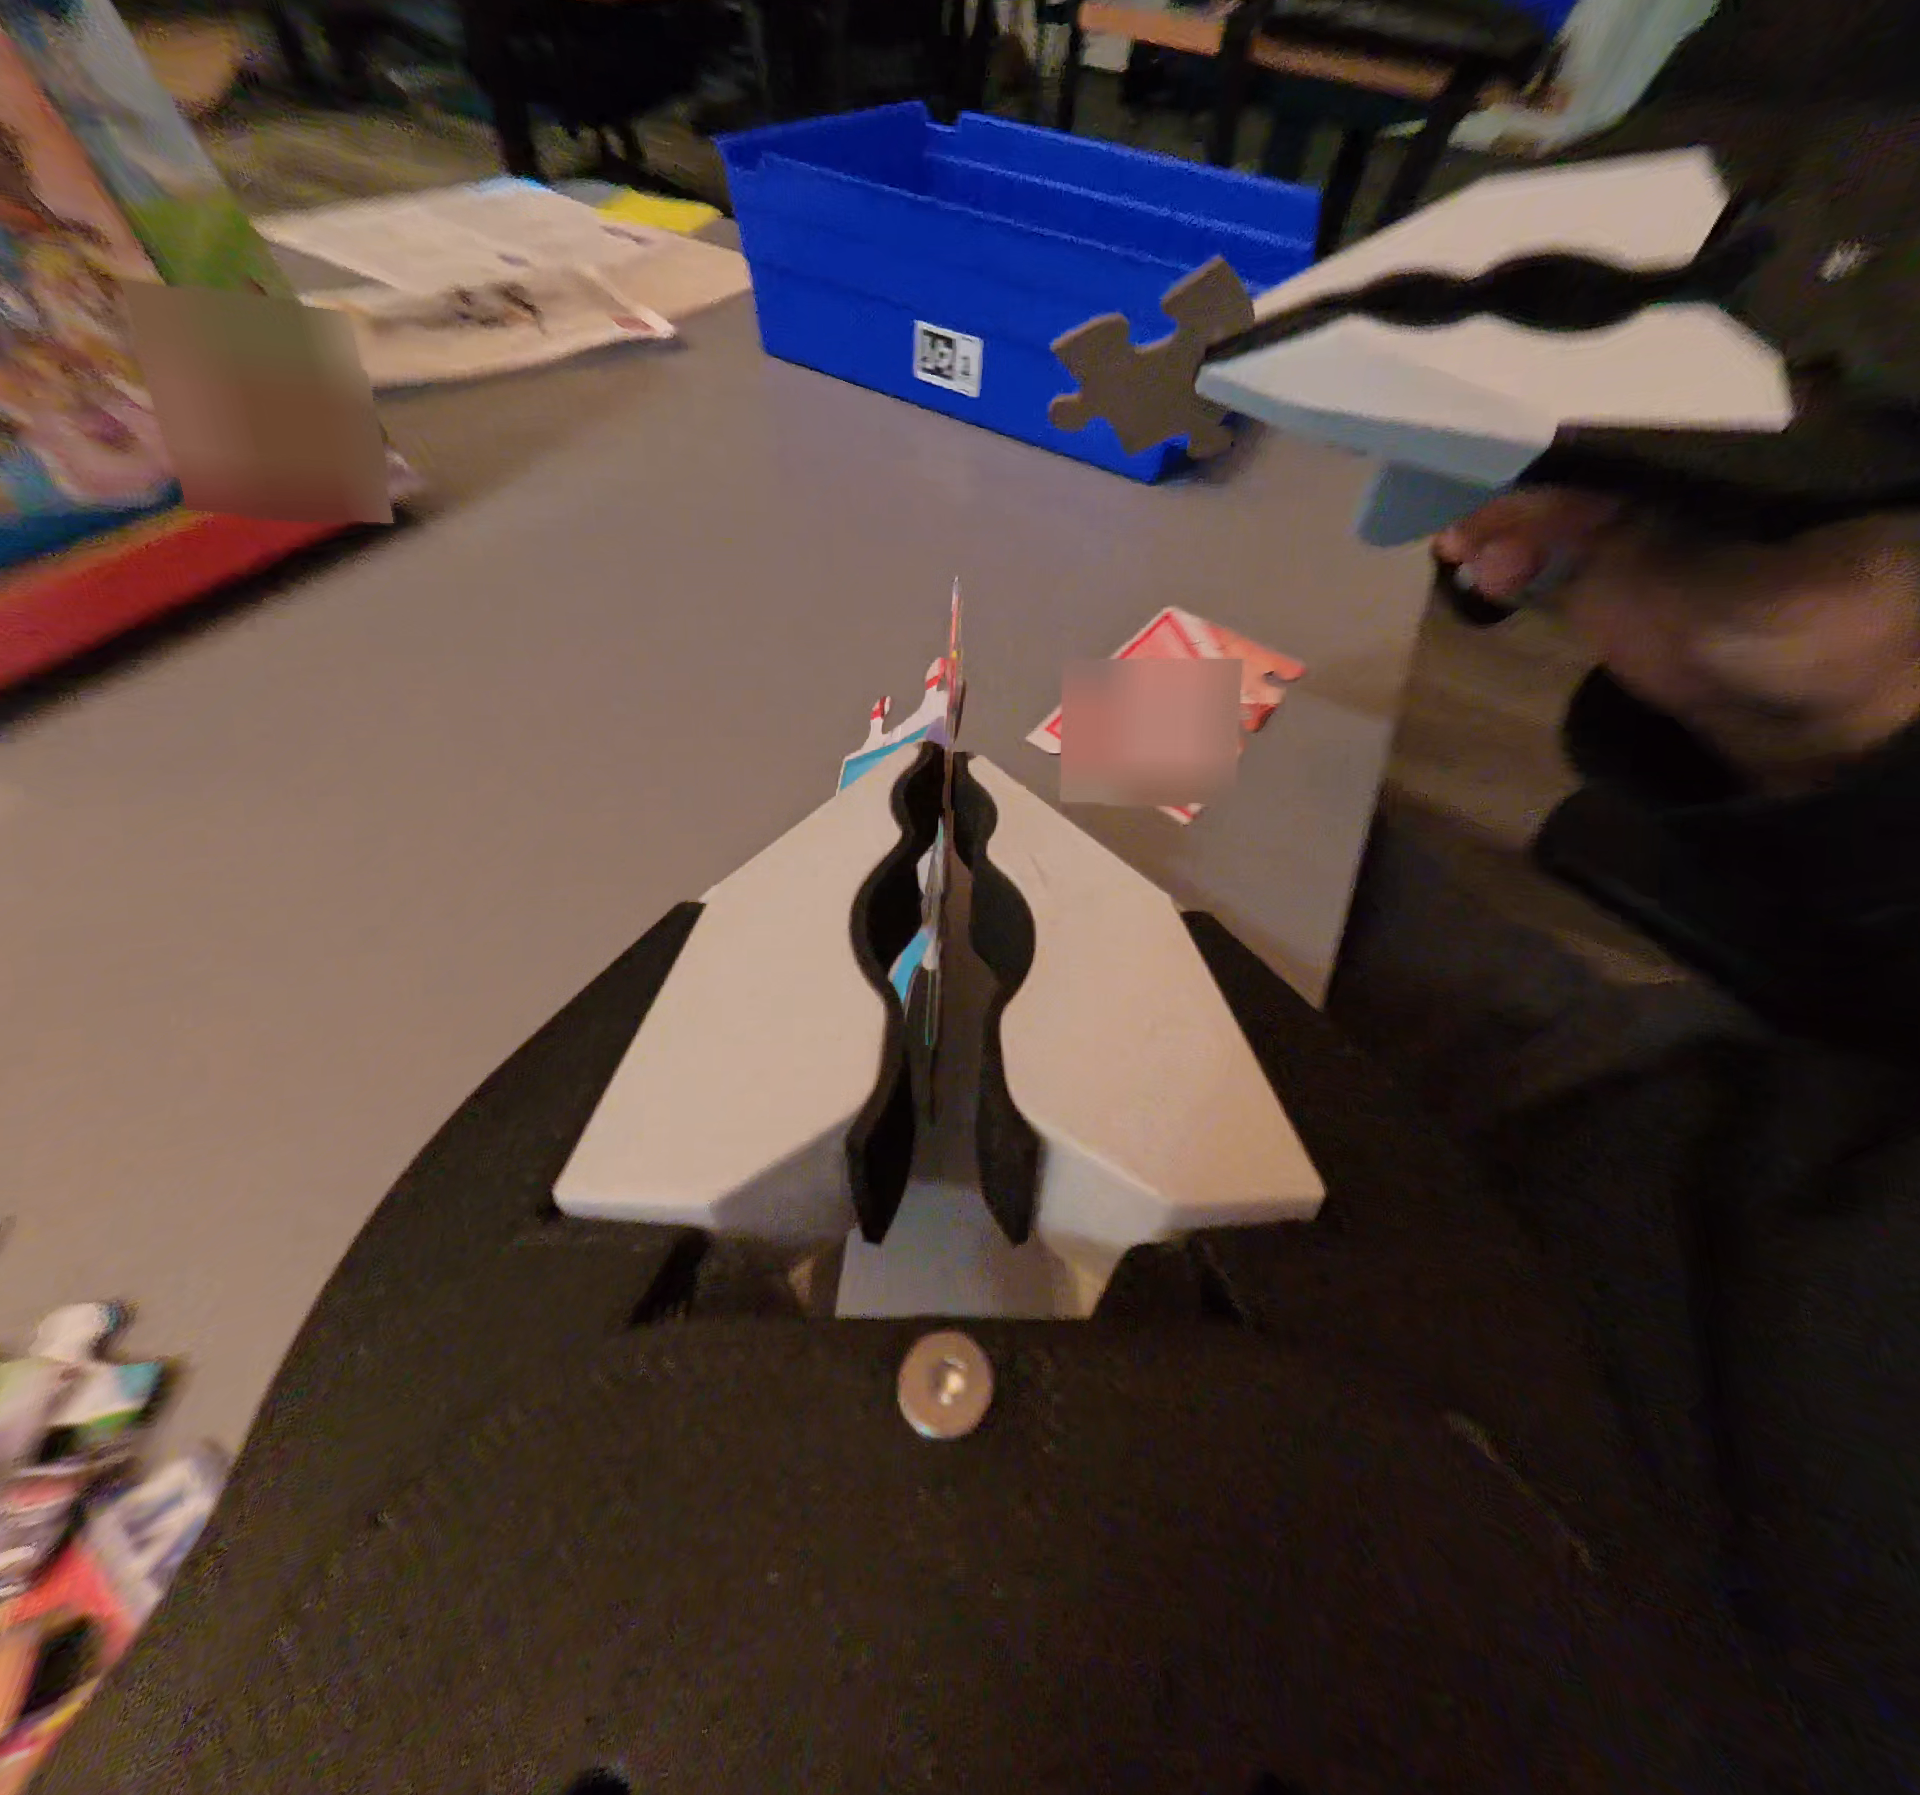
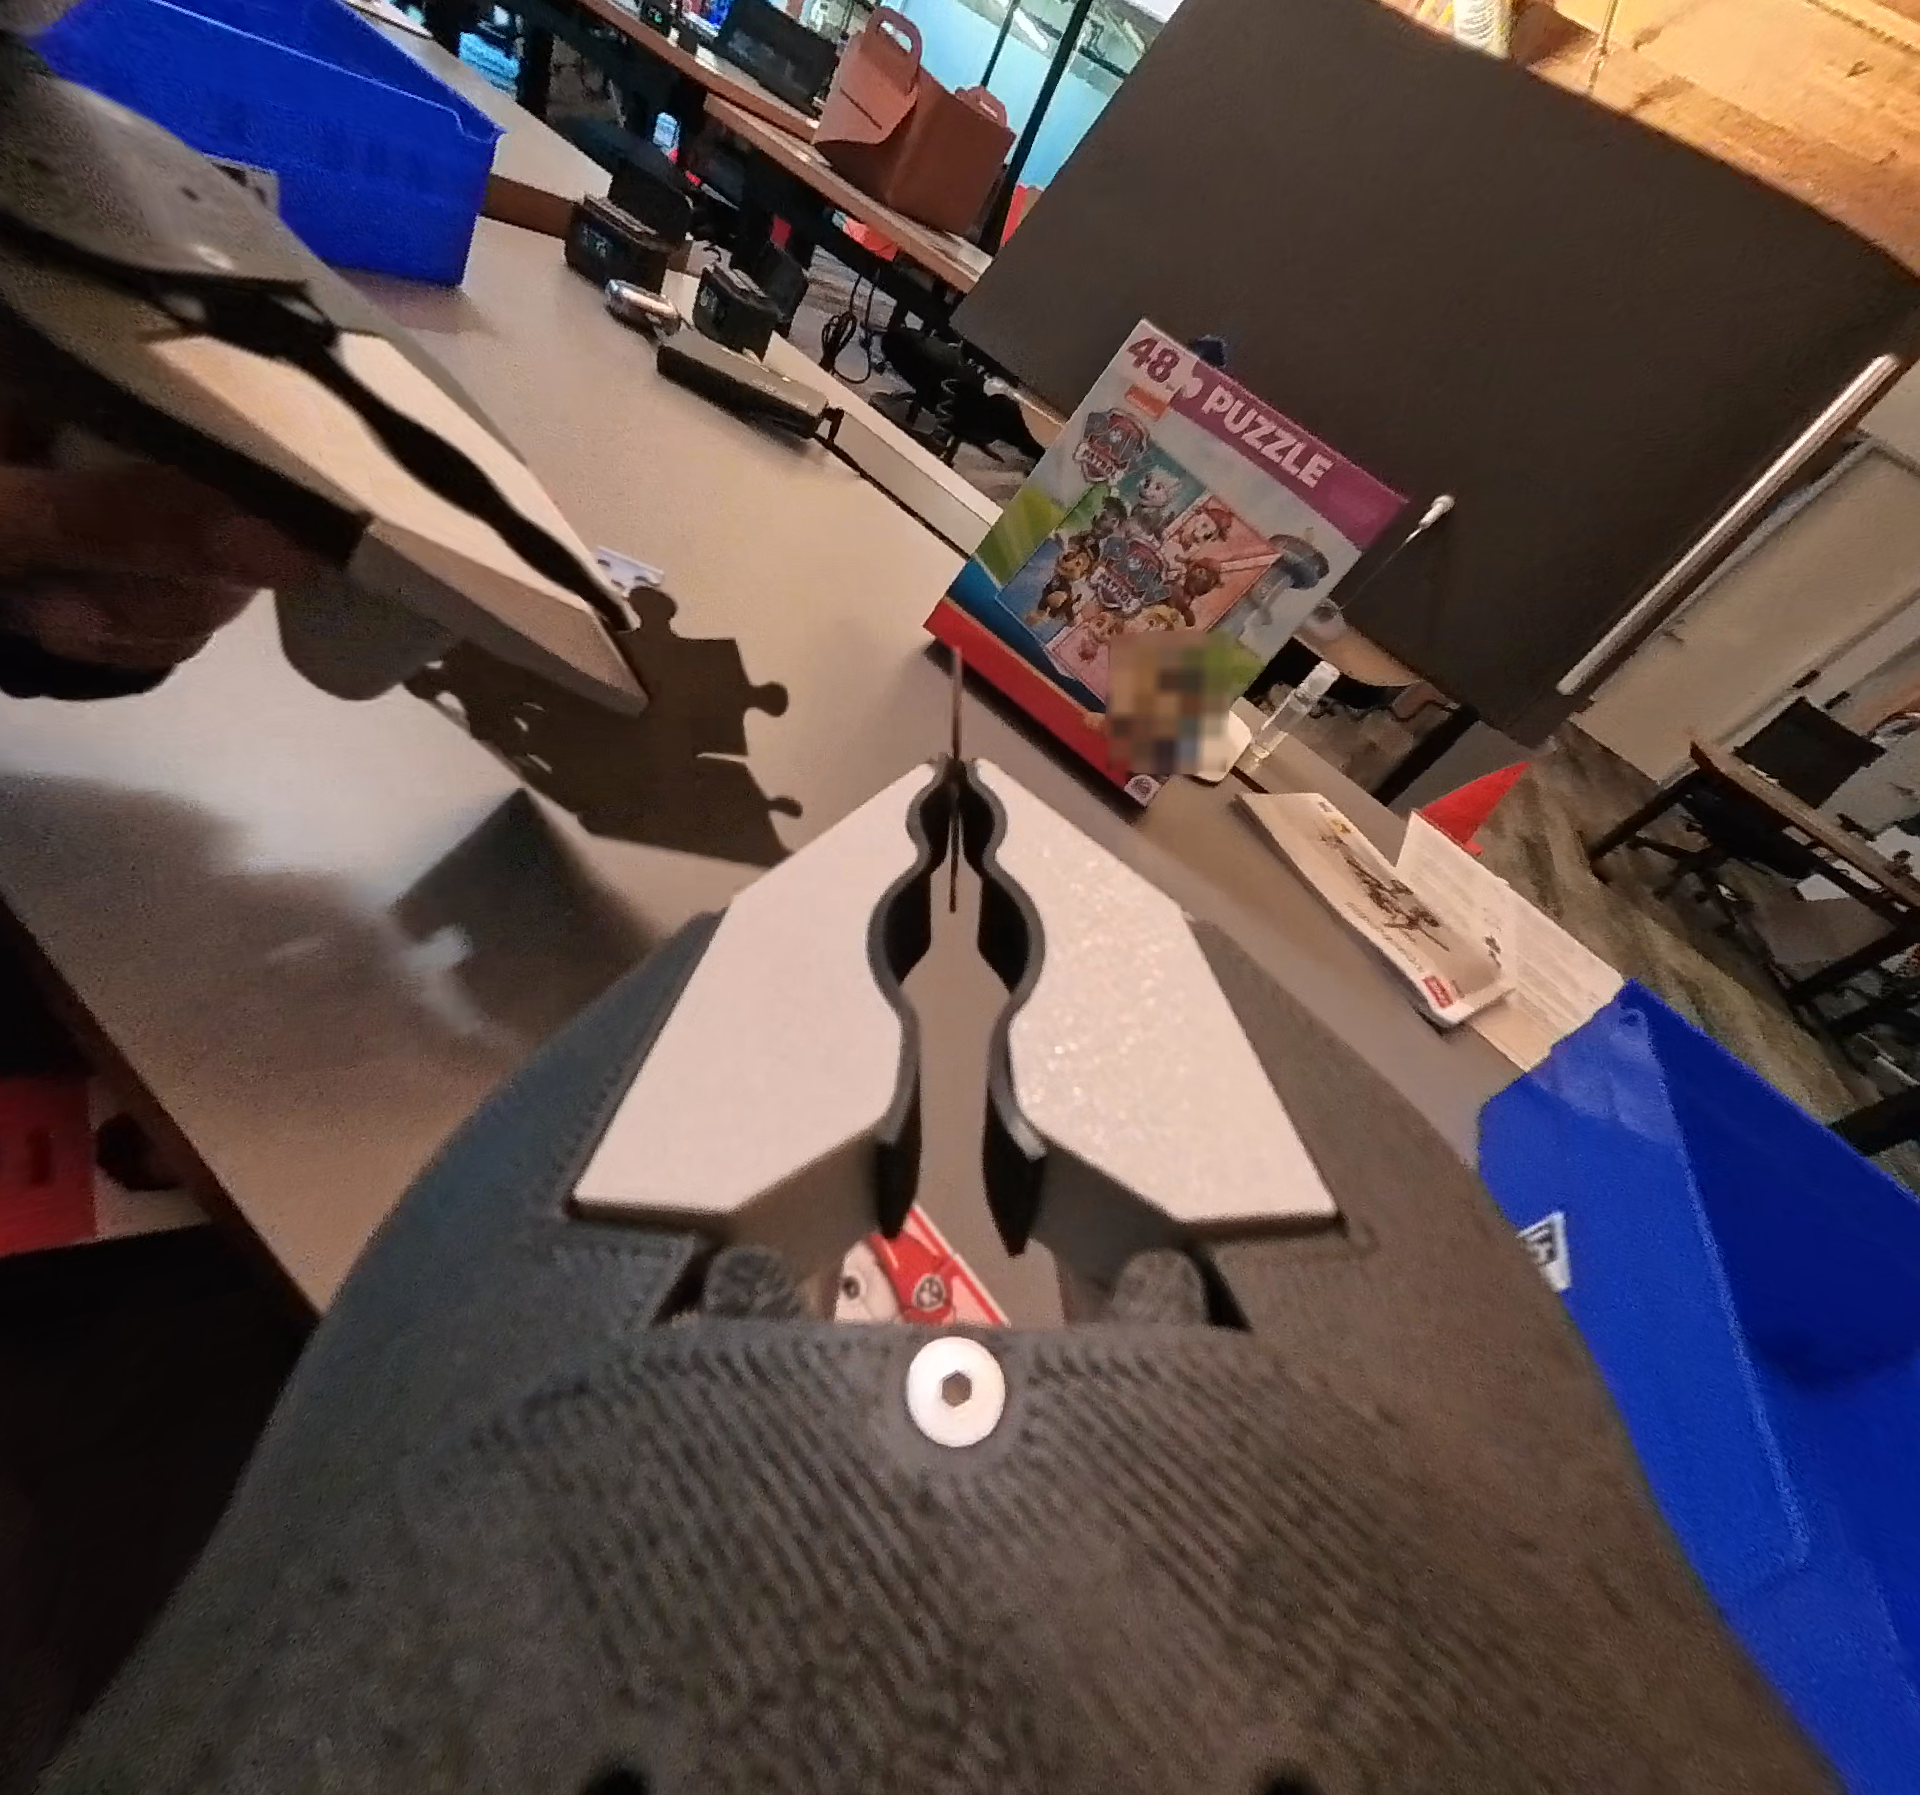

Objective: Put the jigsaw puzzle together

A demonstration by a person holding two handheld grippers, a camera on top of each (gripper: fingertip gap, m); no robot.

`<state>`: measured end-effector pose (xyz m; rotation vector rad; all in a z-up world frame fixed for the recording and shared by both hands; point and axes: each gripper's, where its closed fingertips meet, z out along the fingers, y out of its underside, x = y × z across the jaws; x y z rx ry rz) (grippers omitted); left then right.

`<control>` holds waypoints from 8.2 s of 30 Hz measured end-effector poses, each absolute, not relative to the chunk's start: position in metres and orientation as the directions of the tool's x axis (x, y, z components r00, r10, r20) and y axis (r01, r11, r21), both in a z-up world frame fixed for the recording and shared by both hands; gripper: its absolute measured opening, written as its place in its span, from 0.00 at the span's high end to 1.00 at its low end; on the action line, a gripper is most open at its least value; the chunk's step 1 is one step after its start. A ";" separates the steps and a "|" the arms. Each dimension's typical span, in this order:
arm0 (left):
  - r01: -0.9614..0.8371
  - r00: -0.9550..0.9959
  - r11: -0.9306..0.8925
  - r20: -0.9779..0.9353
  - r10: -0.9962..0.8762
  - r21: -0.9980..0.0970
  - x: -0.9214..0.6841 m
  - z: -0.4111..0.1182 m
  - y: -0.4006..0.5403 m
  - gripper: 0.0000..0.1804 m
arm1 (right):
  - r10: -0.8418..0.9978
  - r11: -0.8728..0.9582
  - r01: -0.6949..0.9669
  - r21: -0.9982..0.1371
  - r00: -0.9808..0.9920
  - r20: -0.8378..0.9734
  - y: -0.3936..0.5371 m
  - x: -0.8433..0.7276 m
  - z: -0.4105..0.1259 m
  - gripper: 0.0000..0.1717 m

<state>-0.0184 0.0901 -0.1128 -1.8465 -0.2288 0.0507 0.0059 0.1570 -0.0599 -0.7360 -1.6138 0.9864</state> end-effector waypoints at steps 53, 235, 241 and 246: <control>-0.172 0.975 -0.524 -0.220 0.032 -0.834 0.011 -0.170 0.100 0.99 | 0.180 0.876 -0.166 -0.453 -0.759 0.625 0.103 0.008 -0.175 0.87; 0.644 0.720 0.368 0.693 0.002 -0.670 -0.122 -0.058 -0.080 1.00 | 0.025 -0.297 0.635 -0.714 -0.742 -0.670 -0.058 -0.143 -0.040 1.00; 0.636 0.748 0.361 0.660 -0.070 -0.683 -0.111 -0.046 -0.079 1.00 | 0.146 -0.291 0.603 -0.743 -0.739 -0.657 -0.056 -0.158 -0.052 1.00; 0.618 0.739 0.429 0.673 -0.030 -0.659 -0.122 -0.045 -0.094 1.00 | 0.229 -0.283 0.638 -0.717 -0.681 -0.696 -0.061 -0.174 -0.077 1.00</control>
